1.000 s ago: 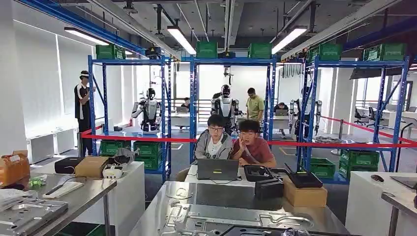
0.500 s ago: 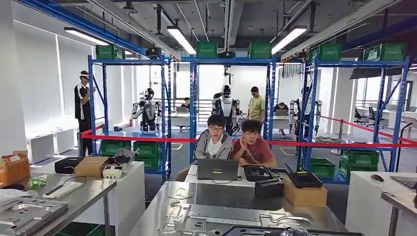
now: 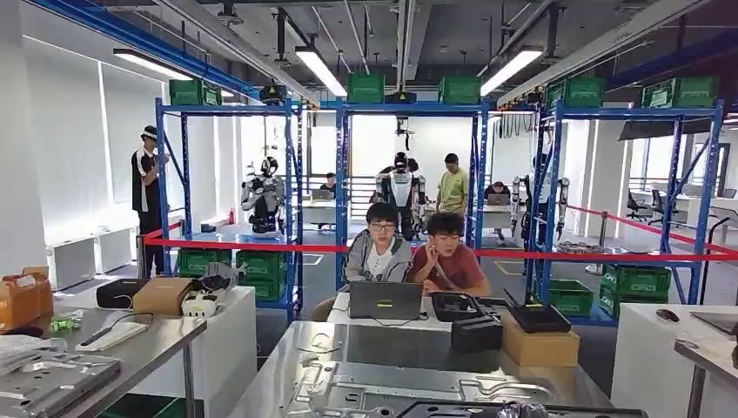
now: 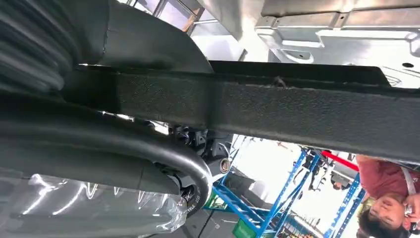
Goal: Take the parts from the cabinet and place them on the table.
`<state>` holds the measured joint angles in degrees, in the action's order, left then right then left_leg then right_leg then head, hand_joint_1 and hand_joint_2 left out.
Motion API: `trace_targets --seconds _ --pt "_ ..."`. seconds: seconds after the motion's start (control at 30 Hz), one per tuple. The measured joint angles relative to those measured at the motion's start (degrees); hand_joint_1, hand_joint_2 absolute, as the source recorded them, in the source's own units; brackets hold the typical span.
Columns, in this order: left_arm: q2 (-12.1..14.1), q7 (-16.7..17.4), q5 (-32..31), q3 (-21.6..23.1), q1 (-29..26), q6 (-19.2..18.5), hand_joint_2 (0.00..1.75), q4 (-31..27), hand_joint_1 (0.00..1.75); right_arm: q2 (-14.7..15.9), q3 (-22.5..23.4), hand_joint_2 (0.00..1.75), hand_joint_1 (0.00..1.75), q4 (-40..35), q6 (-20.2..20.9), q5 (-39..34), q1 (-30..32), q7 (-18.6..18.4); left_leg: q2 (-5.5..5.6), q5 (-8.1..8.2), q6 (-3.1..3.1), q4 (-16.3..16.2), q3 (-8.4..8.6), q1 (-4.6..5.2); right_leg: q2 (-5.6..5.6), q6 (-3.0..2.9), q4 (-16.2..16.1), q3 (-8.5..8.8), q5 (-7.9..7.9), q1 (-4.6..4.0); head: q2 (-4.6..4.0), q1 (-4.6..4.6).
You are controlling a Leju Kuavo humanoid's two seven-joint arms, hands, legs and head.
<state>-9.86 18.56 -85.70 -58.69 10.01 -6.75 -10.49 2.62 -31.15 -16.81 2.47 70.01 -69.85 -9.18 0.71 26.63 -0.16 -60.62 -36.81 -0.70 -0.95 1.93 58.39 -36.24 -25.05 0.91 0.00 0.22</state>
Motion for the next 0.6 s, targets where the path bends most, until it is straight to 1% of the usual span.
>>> trace_targets --seconds 0.03,0.1,0.13,0.17,0.2,0.23,0.27,0.3,0.33,0.37,0.4,0.43,0.47,0.5,0.53,0.57,0.6 --pt "0.04 0.0 0.0 0.0 0.0 0.0 0.0 -0.02 0.0 -0.04 0.0 1.75 1.75 0.0 0.02 0.02 0.0 0.0 0.0 0.01 0.04 -0.05 -0.01 0.09 0.0 0.07 -0.02 0.0 0.04 0.09 0.0 0.0" --pt "0.15 0.02 0.0 0.0 0.03 -0.02 0.0 -0.02 0.0 -0.15 0.0 1.75 1.75 0.0 0.02 0.11 -0.02 -0.11 -0.02 -0.05 0.34 0.09 0.03 0.19 -0.02 0.33 -0.29 0.08 0.15 0.19 0.0 0.02" --pt "0.13 0.02 0.0 0.0 0.05 -0.02 0.0 0.0 0.0 -0.15 -0.02 1.75 1.75 0.0 0.02 0.13 -0.08 -0.22 -0.15 -0.39 0.8 0.71 0.35 -0.5 -0.08 0.46 -0.24 0.07 0.0 0.09 0.0 0.02" --pt "0.15 0.04 0.0 -0.02 0.05 -0.02 0.0 0.0 0.0 -0.11 0.0 1.75 1.75 -0.02 0.02 0.22 -0.12 -0.28 -0.38 -0.54 0.98 1.11 0.64 -0.66 0.22 0.53 0.52 -0.48 -0.67 0.26 0.0 -0.02" --pt "0.17 0.07 0.0 -0.02 0.08 -0.02 0.0 -0.02 0.0 -0.07 -0.02 1.75 1.75 -0.02 0.02 0.33 -0.37 -0.33 -0.5 -0.61 1.16 1.17 0.68 -0.79 0.25 0.55 3.11 -1.63 -2.37 0.22 0.0 -0.07" --pt "0.17 0.13 0.0 -0.02 0.09 0.0 0.0 -0.02 0.0 -0.07 0.0 1.75 1.75 -0.02 0.13 0.41 -0.6 -0.41 -0.55 -0.6 1.17 1.17 0.66 -0.79 0.25 0.58 7.39 -3.59 -4.55 0.31 0.0 0.0" --pt "0.17 0.2 0.0 -0.02 0.09 0.0 0.0 -0.02 0.0 -0.02 0.0 1.75 1.75 0.0 0.2 0.48 -0.6 -0.48 -0.63 -0.59 1.17 1.17 0.67 -0.84 0.26 0.66 11.99 -5.74 -6.33 0.39 0.0 -0.02" --pt "0.17 0.28 0.0 -0.02 0.07 0.0 0.0 -0.02 0.0 0.07 -0.02 1.75 1.75 0.0 0.39 0.5 -0.54 -0.48 -0.68 -0.56 1.14 1.15 0.66 -0.93 0.27 0.77 15.99 -7.79 -7.55 0.45 0.0 -0.04" --pt "0.17 0.42 0.02 -0.02 0.06 0.04 0.0 -0.02 0.0 0.15 0.0 1.75 1.75 0.0 0.55 0.66 -0.37 -0.48 -0.69 -0.52 1.07 1.14 0.68 -1.1 0.31 0.89 17.44 -8.7 -7.44 0.55 0.0 -0.11" --pt "0.17 0.57 0.09 -0.02 0.07 0.09 0.0 -0.02 0.0 0.22 -0.02 1.75 1.75 0.0 0.59 0.74 -0.33 -0.5 -0.69 -0.41 0.89 1.09 0.7 -1.29 0.35 1.04 15.96 -8.09 -5.85 0.73 0.0 -0.15" --pt "0.17 0.68 0.09 -0.02 0.07 0.09 0.0 -0.02 0.0 0.24 0.0 1.75 1.75 0.0 0.61 0.83 -0.41 -0.48 -0.69 -0.27 0.63 0.98 0.79 -1.5 0.46 1.15 11.88 -6.26 -3.39 0.95 0.0 -0.13" --pt "0.17 0.79 0.11 -0.04 0.07 0.09 0.0 -0.02 0.0 0.24 0.0 1.75 1.75 0.0 0.61 0.87 -0.57 -0.48 -0.7 -0.03 0.23 0.83 0.92 -1.73 0.67 1.29 6.61 -3.69 -0.8 1.13 0.0 -0.2" --pt "0.2 0.81 0.11 -0.04 0.08 0.09 0.0 -0.02 0.0 0.26 0.0 1.75 1.75 0.0 0.61 0.94 -0.73 -0.5 -0.7 0.28 -0.31 0.69 0.98 -1.67 1.08 1.44 1.64 -1.36 1.04 1.41 0.0 -0.24" --pt "0.26 0.81 0.13 -0.04 0.1 0.09 0.0 -0.02 0.0 0.28 0.0 1.75 1.75 0.0 0.61 0.98 -1.15 -0.52 -0.66 0.38 -0.81 0.47 0.76 -1.39 1.16 1.53 0.75 -0.59 -0.01 0.79 -0.07 -0.26" --pt "0.26 0.85 0.15 -0.04 0.12 0.07 0.0 -0.02 0.0 0.24 0.0 1.75 1.75 0.0 0.74 1.03 -1.24 -0.48 -0.67 0.27 -1.14 0.49 0.66 -1.19 1.01 0.9 0.57 -0.52 -0.24 0.72 -0.05 -0.46" --pt "0.3 0.85 0.15 -0.04 0.06 0.07 0.0 -0.02 0.0 0.28 0.0 1.75 1.75 0.0 0.81 1.16 -1.07 -0.55 -0.66 0.45 -1.25 0.51 0.69 -1.18 0.96 0.75 0.24 -0.48 -0.02 1.06 0.07 -0.42" --pt "0.37 0.85 0.15 -0.04 -0.01 0.07 0.0 -0.02 0.0 0.35 0.0 1.75 1.75 0.0 0.85 1.2 -0.93 -0.57 -0.68 -0.04 -0.63 0.83 0.72 -1.26 0.9 0.72 0.28 -0.52 -0.01 1.0 -0.02 -0.42"
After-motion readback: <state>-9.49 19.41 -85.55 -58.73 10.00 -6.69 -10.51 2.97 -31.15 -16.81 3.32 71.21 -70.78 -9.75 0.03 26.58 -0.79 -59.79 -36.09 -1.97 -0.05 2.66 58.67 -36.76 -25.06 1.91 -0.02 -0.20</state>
